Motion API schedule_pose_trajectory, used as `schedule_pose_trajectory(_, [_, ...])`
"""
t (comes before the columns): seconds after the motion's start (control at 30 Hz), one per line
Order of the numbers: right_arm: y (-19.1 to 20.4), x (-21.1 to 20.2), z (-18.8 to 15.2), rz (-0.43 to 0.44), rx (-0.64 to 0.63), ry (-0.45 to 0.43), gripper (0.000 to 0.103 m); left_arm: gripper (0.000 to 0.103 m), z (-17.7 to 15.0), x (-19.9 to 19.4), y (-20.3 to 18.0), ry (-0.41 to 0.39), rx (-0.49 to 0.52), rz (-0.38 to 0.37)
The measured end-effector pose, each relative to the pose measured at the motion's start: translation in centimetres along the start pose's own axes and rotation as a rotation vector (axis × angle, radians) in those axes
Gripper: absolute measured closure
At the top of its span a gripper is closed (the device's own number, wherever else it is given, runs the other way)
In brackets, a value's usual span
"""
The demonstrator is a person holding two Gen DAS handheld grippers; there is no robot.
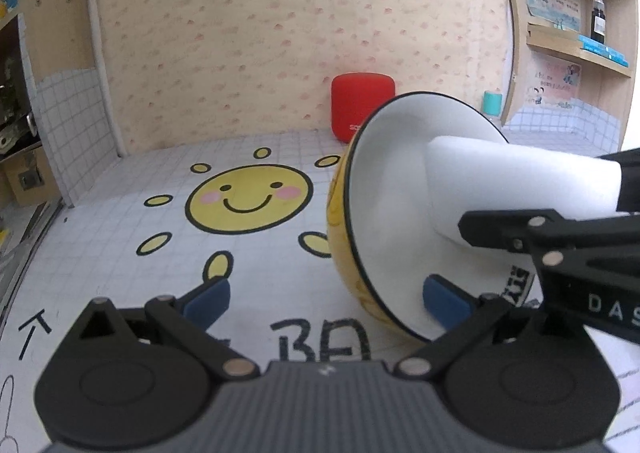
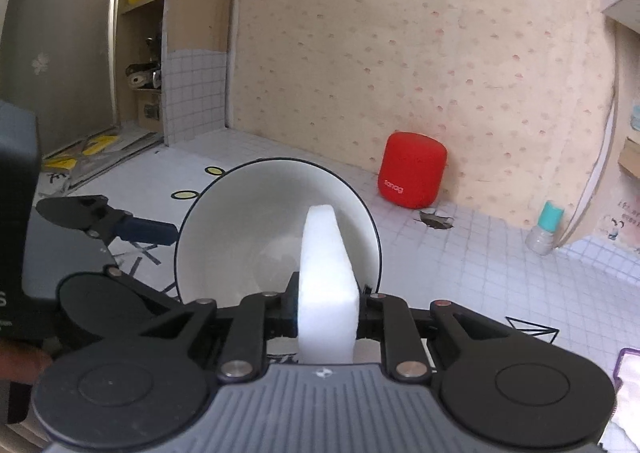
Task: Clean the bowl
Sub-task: 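Rotate the bowl with the left gripper while the right gripper wipes the sponge inside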
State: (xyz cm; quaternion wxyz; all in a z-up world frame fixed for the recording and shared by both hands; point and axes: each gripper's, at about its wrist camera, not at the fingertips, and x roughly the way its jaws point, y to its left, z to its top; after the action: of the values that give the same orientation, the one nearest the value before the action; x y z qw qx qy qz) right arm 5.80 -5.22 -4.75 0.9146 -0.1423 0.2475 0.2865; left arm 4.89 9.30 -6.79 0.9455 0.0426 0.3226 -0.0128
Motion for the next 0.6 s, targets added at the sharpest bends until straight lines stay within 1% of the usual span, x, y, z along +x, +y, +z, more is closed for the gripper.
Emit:
schedule_pose_trajectory(0.2, [-0.4,0.1,0.0,0.013,0.026,0.009,0.086,0.0,0.1,0.3,-0.4,0.011,0.001,-0.002])
schedule_pose_trajectory(0.33, [0.0,0.1,0.4,0.023,0.009,0.009,0.085,0.0,0.1,0.3,-0.5,0.013,-0.003,-0.007])
schedule_pose_trajectory(0.43, [0.7,-0.2,0.9,0.025,-0.023,-0.017,0.085,0.0,0.0,0.3,-0.7,0.007,0.007,-0.003])
schedule_pose_trajectory(0.53, [0.6,-0.9,1.4,0.01,-0.022,-0.057,0.085,0.0,0.0,0.3,-0.5,0.009,0.001,-0.008])
schedule_pose_trajectory(0.6, [0.3,-1.1,1.2,-0.013,-0.023,-0.056,0.085,0.0,0.0,0.3,-0.5,0.01,-0.001,-0.012])
